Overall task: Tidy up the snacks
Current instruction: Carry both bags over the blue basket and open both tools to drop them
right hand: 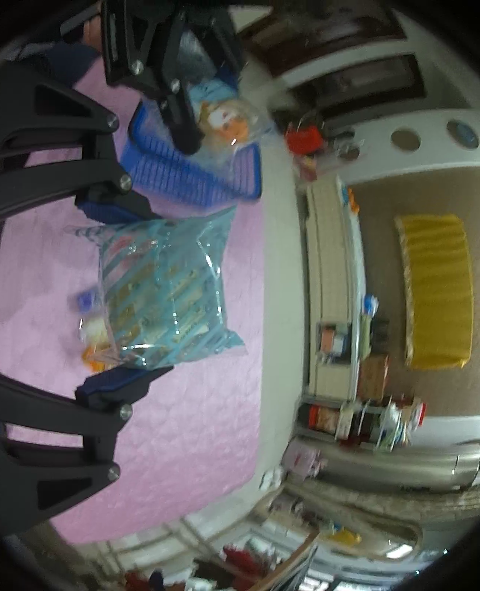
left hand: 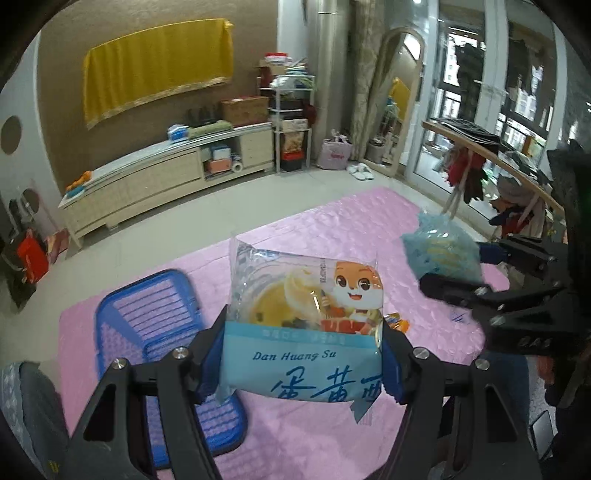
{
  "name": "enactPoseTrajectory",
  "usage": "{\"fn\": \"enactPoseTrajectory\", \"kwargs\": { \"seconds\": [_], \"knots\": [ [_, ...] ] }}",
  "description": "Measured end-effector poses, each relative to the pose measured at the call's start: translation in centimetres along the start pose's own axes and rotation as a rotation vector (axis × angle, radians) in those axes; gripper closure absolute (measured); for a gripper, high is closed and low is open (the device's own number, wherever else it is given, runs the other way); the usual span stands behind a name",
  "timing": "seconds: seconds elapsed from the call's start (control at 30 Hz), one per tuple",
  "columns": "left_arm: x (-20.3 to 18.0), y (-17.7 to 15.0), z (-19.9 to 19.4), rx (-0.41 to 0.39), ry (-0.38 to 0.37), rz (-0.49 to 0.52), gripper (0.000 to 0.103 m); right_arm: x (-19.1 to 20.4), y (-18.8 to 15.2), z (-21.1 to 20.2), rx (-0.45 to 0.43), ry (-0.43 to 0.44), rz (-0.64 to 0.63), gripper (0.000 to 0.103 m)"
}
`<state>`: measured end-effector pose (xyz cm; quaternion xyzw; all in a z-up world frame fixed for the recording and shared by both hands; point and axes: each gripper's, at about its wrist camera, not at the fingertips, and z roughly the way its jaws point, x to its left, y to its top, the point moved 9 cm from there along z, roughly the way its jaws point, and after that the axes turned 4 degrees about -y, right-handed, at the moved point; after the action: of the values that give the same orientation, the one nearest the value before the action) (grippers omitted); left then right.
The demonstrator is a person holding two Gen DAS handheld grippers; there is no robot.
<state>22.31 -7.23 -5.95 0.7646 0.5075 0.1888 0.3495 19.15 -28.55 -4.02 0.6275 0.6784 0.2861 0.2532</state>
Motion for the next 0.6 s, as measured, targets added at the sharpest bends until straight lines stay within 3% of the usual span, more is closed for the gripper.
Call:
{"fn": "enactPoseTrajectory", "kwargs": {
  "seconds": [0.27, 0.6],
  "knots": [
    [5.6, -1.0, -4.2, -0.017, 0.077, -0.104, 0.037, 5.2, 2.2, 0.5, -0.002, 0.047, -0.074, 0.034],
    [12.7, -2.4, -5.4, -0.001, 0.15, -0.227, 0.037, 11.2, 3.7, 5.0, 0.066, 0.139, -0.151, 0.034]
  ]
}}
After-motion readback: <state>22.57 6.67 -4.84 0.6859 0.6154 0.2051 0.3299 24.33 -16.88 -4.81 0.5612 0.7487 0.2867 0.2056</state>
